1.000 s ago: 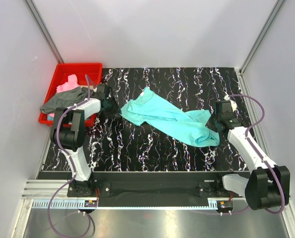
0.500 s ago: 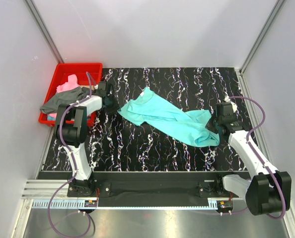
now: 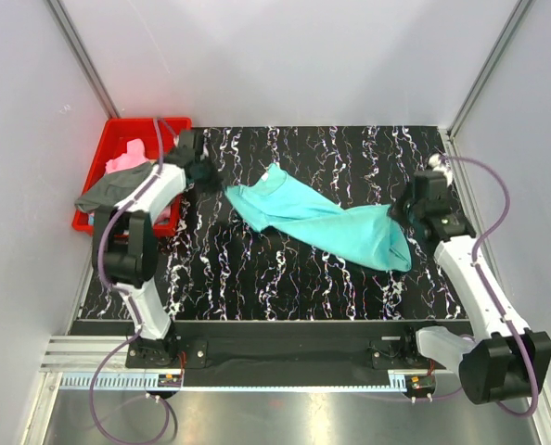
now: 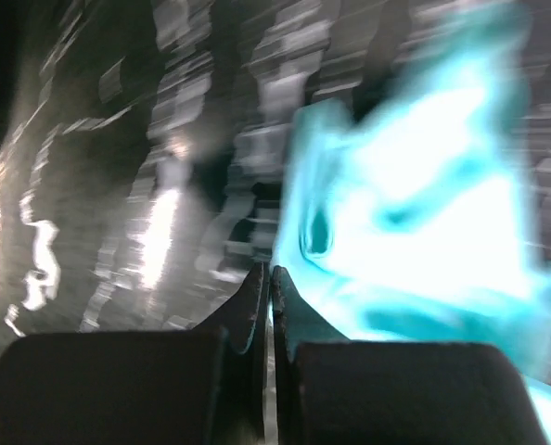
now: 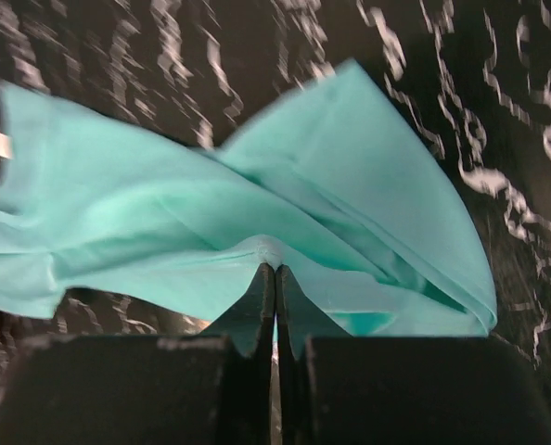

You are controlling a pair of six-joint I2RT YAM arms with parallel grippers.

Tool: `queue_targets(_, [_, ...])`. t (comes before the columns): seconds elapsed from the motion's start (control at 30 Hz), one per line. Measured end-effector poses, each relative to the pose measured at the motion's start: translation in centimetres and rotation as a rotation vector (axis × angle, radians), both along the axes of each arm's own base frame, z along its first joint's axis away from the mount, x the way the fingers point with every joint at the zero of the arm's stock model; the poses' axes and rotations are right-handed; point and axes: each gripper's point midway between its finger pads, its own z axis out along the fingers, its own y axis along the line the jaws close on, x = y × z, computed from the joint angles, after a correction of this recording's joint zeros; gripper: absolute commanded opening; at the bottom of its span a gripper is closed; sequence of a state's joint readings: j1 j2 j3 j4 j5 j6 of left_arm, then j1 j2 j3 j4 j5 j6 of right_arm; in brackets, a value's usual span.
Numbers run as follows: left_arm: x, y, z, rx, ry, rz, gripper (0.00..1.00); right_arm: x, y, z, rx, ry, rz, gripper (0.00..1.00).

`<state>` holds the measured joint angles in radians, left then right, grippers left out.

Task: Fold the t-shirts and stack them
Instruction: Flatten the tshirt out

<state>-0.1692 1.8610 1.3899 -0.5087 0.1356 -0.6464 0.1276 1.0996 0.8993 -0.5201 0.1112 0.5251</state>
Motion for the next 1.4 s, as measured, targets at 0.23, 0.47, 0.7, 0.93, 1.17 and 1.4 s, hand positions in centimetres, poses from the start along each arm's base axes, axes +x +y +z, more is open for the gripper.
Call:
queue_targets(0.23, [-0.1, -3.1, 27.1, -0.134, -0.542, -0.070, 0.00, 2.2, 0.2, 14.6, -0.009, -0.371, 0.045, 0.00])
queue_targets(0.47, [-12.4, -0.4, 43.9, -0.241, -0.912, -0.061, 0.00, -5.6, 0.2, 25.3, 0.005, -0.706, 0.113, 0.00])
queue_targets(0.7, [-19.8, 0.1, 46.4, -0.334, -0.959, -0.087, 0.00, -14.5, 0.3, 31.0, 0.062, -0.882, 0.165, 0.00])
queue_targets(0.93, [-17.8, -0.8, 44.7, -0.340, -0.849, -0.093, 0.00, -13.3, 0.8, 29.7, 0.066, -0.799, 0.181, 0.00])
queue_targets(1.17, [-11.3, -1.3, 48.0, -0.323, -0.883, -0.059, 0.00, -5.0, 1.1, 27.1, -0.013, -0.620, 0.180, 0.00])
queue_targets(1.4, [-11.6, -0.8, 47.5, -0.381, -0.869, -0.022, 0.00, -5.0, 1.0, 29.5, -0.045, -0.610, 0.198, 0.00])
